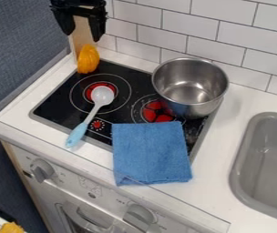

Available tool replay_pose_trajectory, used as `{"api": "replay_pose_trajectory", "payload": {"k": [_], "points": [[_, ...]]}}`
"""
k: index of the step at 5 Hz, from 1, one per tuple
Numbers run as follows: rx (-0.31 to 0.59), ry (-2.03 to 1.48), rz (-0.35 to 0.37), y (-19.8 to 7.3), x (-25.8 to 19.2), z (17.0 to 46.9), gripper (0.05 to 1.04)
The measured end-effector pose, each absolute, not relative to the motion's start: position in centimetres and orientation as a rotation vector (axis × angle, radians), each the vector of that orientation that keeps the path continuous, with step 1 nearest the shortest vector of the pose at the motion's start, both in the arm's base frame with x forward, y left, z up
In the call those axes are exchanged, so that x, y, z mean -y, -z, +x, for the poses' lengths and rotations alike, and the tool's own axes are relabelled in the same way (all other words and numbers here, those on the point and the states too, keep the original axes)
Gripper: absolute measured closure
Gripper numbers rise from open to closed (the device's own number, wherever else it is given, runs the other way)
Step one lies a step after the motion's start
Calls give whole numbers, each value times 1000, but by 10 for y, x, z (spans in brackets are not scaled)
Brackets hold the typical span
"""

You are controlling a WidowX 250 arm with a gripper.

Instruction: Move the silver pot to the lower left of the stove.

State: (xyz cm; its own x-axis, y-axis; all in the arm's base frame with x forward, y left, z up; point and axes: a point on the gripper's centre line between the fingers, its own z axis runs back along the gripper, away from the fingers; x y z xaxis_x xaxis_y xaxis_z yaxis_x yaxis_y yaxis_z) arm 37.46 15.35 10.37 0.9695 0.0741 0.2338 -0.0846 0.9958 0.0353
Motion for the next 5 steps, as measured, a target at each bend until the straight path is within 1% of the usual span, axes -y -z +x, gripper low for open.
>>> {"api": "replay_pose_trajectory", "payload": {"k": [1, 2, 3, 4, 5], "points": [[196, -82, 29, -89, -151, 372, 83], [154, -37, -16, -73, -122, 367, 83], [166, 41, -64, -84, -79, 371, 83], [150, 82, -118, -82, -48, 370, 83], [91, 122, -120, -62, -28, 371, 83]]}}
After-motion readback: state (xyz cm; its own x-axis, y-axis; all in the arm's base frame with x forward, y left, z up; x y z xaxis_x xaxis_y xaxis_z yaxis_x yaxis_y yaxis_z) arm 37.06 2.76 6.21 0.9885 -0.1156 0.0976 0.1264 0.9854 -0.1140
